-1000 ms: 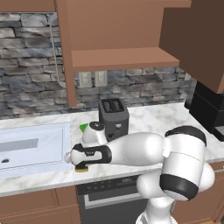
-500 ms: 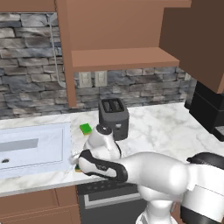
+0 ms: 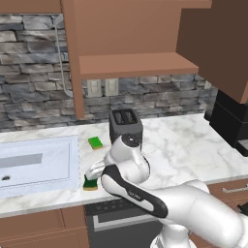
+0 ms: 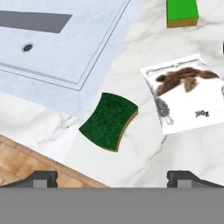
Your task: Open the cabinet. Pick the sponge and place it next to the sink. Then close the cabinet.
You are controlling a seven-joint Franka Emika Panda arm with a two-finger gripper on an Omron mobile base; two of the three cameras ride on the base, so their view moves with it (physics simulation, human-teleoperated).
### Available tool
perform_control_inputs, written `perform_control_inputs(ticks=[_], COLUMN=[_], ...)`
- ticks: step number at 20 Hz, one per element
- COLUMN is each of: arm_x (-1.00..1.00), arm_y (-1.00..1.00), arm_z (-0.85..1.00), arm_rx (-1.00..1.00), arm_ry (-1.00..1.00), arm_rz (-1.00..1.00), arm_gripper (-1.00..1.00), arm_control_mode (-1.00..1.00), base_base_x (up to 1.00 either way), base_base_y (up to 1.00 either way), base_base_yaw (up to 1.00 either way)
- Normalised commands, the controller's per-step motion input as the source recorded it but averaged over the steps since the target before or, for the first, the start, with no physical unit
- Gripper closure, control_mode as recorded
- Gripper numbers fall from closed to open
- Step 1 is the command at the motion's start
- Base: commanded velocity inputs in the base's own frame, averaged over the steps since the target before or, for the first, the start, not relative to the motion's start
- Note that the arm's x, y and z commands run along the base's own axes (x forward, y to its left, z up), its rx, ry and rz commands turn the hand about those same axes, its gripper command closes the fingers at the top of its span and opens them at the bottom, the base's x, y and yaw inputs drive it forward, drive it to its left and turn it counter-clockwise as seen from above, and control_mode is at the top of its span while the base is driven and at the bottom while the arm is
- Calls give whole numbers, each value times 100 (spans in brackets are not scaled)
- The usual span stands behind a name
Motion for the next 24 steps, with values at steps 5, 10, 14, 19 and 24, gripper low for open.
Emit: perform_control_inputs(ticks=[5, 10, 14, 19, 24], arm_x=[-1, -3, -12, -36, -53], arm_y=[-38, -39, -29, -53, -53], arm_z=[65, 64, 59, 51, 43], arm_rx=[-3, -1, 0, 0, 0], arm_ry=[6, 2, 1, 0, 0], arm_rz=[-5, -10, -10, -15, -16], arm_gripper=[-100, -100, -100, -100, -100], arm_control_mode=[-100, -100, -100, -100, -100], base_base_x=[0, 0, 0, 0, 0], base_base_y=[0, 0, 0, 0, 0], base_base_yaw=[0, 0, 0, 0, 0])
